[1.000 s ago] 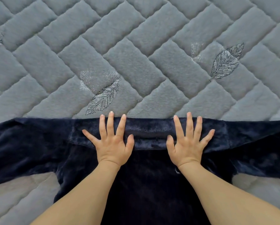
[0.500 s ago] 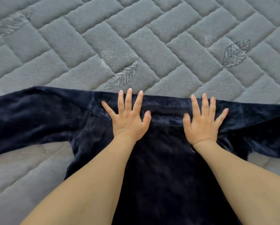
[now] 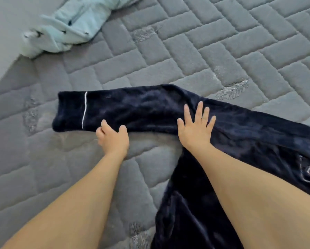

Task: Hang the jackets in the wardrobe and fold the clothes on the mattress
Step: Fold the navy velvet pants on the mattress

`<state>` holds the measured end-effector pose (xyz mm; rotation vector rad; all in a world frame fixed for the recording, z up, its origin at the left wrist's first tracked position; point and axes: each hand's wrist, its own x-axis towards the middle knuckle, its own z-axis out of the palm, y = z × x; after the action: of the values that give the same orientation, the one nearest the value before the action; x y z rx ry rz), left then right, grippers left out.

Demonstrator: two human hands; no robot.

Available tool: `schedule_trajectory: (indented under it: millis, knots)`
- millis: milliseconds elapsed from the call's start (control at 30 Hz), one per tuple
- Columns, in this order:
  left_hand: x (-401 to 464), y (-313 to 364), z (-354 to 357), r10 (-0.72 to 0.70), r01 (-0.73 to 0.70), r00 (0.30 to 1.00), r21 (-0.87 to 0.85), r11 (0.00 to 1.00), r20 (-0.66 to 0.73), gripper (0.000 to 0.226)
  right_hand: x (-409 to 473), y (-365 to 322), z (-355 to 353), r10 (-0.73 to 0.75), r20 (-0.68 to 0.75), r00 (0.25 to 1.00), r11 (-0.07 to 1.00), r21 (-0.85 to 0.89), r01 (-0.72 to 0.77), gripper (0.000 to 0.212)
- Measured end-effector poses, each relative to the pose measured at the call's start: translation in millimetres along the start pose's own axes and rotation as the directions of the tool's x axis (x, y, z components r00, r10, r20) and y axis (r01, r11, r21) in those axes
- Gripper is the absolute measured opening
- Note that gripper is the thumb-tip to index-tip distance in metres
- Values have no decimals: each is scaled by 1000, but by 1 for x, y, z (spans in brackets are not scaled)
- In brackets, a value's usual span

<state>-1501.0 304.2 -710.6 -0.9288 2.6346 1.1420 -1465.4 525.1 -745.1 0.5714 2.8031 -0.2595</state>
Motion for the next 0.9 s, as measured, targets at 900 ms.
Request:
schedule_trajectory:
  millis: [900]
  knots:
    - [-107,121,33,394,-346,919,-412,843,35,15,-80,102,-38,258,-69,964,508,858,-75,31]
